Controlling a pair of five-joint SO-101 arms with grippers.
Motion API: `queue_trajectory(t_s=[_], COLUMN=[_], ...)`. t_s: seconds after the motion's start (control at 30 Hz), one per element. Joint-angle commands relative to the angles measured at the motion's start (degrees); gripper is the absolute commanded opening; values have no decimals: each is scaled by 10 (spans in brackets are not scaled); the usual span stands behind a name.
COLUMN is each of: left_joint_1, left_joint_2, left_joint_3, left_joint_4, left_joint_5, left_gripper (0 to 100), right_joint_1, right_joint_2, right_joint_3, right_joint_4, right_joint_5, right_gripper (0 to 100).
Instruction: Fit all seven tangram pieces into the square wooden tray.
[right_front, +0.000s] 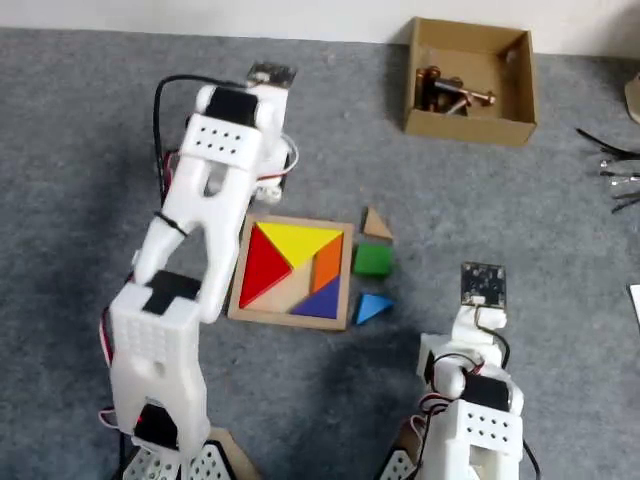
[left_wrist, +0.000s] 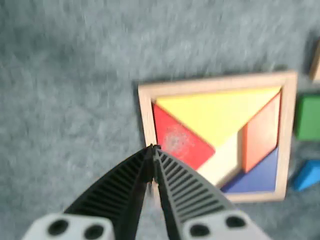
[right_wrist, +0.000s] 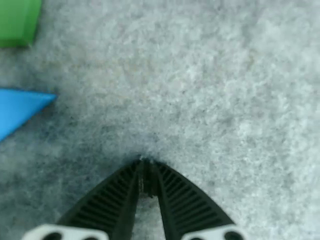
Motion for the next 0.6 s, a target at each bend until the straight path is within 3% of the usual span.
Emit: queue_trajectory(t_s=[0.0,0.2,0.57], left_joint_1=[-7,-7,-8], left_joint_2=[-84,-128,-133], left_joint_3=[69,168,293], left_joint_4=[4,2,0], left_joint_5=[-4,-4,-5], left_gripper=[5,5,5], right_joint_1=[20,22,31], right_joint_2=[-1,-1,4], right_joint_3=[11,-26,-314], right_joint_4=[66,153,341], right_joint_5=[76,121,145], right_gripper=[9,9,10])
